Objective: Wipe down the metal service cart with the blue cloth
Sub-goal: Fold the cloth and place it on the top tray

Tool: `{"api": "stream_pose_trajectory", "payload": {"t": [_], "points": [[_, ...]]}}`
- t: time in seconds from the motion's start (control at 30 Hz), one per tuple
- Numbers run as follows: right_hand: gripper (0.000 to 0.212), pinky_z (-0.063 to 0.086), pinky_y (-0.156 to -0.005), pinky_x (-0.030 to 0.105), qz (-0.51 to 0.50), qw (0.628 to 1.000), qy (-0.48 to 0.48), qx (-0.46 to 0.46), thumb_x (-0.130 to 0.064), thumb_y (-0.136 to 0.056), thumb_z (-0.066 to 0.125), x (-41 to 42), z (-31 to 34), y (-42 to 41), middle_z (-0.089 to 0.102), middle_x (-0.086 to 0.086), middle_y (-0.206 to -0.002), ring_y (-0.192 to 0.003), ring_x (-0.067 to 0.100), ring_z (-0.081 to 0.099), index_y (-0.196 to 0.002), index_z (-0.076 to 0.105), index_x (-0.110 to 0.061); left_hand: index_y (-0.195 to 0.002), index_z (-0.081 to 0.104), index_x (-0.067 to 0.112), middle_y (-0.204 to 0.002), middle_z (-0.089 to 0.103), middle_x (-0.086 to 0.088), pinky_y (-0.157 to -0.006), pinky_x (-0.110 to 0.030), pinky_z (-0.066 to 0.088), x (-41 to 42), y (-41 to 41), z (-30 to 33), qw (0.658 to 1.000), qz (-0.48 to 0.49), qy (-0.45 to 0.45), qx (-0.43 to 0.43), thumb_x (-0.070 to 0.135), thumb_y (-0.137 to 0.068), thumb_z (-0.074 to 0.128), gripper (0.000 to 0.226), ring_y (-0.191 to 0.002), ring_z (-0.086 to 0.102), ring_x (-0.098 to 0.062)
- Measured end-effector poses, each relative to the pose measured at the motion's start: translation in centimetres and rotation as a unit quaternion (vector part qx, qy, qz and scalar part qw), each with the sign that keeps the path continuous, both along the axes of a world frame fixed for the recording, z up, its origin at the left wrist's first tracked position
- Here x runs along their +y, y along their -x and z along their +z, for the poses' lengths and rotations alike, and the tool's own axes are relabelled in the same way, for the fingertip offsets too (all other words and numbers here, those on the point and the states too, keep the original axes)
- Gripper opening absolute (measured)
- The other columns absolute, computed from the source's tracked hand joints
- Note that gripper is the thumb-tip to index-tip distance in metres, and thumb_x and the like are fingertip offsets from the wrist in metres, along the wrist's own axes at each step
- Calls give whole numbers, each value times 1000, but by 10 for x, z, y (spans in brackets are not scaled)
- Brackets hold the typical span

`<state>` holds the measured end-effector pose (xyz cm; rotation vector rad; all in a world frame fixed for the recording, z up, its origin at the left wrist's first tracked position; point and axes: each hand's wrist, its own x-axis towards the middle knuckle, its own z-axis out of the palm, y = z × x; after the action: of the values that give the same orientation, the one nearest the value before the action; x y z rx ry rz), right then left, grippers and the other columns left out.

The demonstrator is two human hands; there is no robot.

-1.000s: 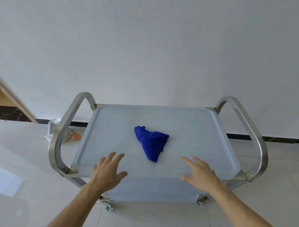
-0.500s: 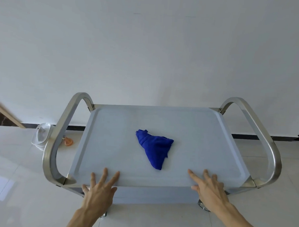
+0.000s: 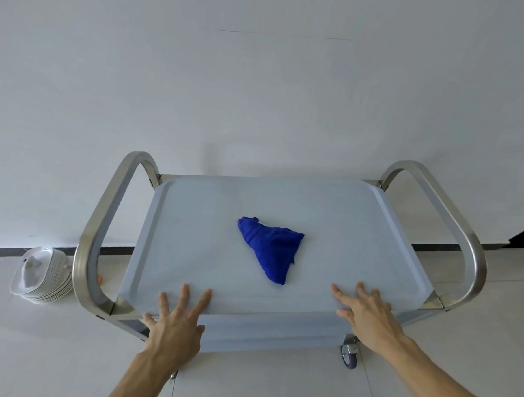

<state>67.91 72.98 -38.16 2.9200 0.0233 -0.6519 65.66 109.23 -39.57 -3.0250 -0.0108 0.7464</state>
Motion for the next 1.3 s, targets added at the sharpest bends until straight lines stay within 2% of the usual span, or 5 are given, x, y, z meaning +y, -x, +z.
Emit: {"api": "stream_pose_trajectory", "payload": {"t": [0.73, 0.83, 0.93, 1.1, 1.3], "points": [[53, 46, -100, 47, 29, 999, 36, -12, -47, -106, 26, -2, -6, -82, 21, 16, -161, -135, 40, 35, -155, 8, -45, -152, -15, 45, -165, -17, 0, -114, -67, 21, 3, -83, -1, 1000, -5, 8, 7, 40, -102, 42, 76, -149, -7, -44], [53, 51, -91, 54, 26, 999, 29, -29, -46, -101, 46, 1, -2, -81, 39, 25, -152, -128, 48, 47, -152, 31, -43, -151, -18, 45, -165, -18, 2, -115, -63, 24, 1, -82, -4, 1000, 1, 8, -3, 42, -101, 42, 78, -149, -8, -43], [54, 56, -60, 58, 29, 999, 16, -27, -36, -71, 87, 0, 12, -86, 65, 32, -118, -91, 55, 64, -122, 71, -34, -151, -15, 48, -164, -15, 6, -112, -56, 31, 0, -87, 1, 1000, -2, 1, -8, 46, -100, 41, 76, -150, -2, -39], [52, 44, -101, 58, 20, 999, 4, 40, -44, -106, 28, -4, 9, -100, 21, 25, -159, -137, 48, 33, -156, 12, -41, -148, 34, 47, -160, 28, -4, -103, -49, 43, -11, -103, 27, 997, 39, 44, -49, 47, -95, 53, 56, -136, 37, -39], [54, 44, -101, 61, 42, 996, 21, 73, -44, -107, 25, -2, 11, -103, 20, 28, -159, -138, 51, 31, -157, 7, -35, -131, 54, 25, -130, 51, -6, -89, -42, 50, -64, -143, 42, 960, 137, 226, -89, 35, -95, 59, 37, -103, 60, -28]]}}
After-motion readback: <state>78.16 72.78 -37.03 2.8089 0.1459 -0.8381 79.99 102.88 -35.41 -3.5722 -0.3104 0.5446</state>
